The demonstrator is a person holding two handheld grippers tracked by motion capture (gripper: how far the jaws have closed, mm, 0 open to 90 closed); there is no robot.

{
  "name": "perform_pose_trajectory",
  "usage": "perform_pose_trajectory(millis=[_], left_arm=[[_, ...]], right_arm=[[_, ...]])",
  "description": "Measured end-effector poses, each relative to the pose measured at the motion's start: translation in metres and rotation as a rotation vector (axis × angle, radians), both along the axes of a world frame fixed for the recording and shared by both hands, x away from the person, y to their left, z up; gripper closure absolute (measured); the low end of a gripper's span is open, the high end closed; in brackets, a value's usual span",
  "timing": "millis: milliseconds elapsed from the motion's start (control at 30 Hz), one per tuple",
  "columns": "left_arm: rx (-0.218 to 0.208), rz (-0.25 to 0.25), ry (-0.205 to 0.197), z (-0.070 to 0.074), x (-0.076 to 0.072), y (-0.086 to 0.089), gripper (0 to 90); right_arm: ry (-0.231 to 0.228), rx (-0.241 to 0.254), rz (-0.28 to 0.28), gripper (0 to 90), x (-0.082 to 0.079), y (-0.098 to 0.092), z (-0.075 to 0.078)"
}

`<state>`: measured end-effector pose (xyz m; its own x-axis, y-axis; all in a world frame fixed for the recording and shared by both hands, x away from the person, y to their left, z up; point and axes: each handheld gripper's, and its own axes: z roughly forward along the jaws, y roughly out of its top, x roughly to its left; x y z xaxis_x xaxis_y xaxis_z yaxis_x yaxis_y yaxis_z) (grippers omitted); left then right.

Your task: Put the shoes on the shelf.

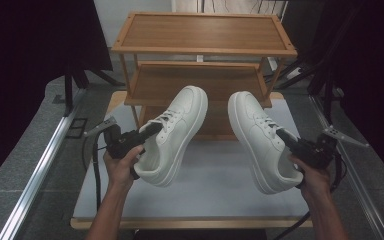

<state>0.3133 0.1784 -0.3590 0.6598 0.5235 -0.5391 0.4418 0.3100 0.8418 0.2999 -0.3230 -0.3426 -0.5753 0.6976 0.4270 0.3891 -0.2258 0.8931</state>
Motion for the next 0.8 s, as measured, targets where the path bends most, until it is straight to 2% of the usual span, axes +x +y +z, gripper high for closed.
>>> perform_pose_trajectory(millis=[167,367,600,800], left_arm=[[0.009,0.001,-0.003,0.005,0.006,-0.005,81.7],[-0.012,0.013,0.007,0.008,0.011,-0.01,81.7],[-0.007,0.023,0.007,0.014,0.017,-0.015,81.7],[-0.002,0.04,0.016,0.018,0.025,-0.018,81.6]], right_arm=[[-0.008,0.005,-0.001,83.4,0.005,0.007,0.006],[-0.008,0.016,-0.018,83.4,0.009,0.012,0.011],[-0.015,0.015,-0.031,83.3,0.011,0.013,0.016],[0.001,0.02,-0.062,83.3,0.02,0.015,0.02]])
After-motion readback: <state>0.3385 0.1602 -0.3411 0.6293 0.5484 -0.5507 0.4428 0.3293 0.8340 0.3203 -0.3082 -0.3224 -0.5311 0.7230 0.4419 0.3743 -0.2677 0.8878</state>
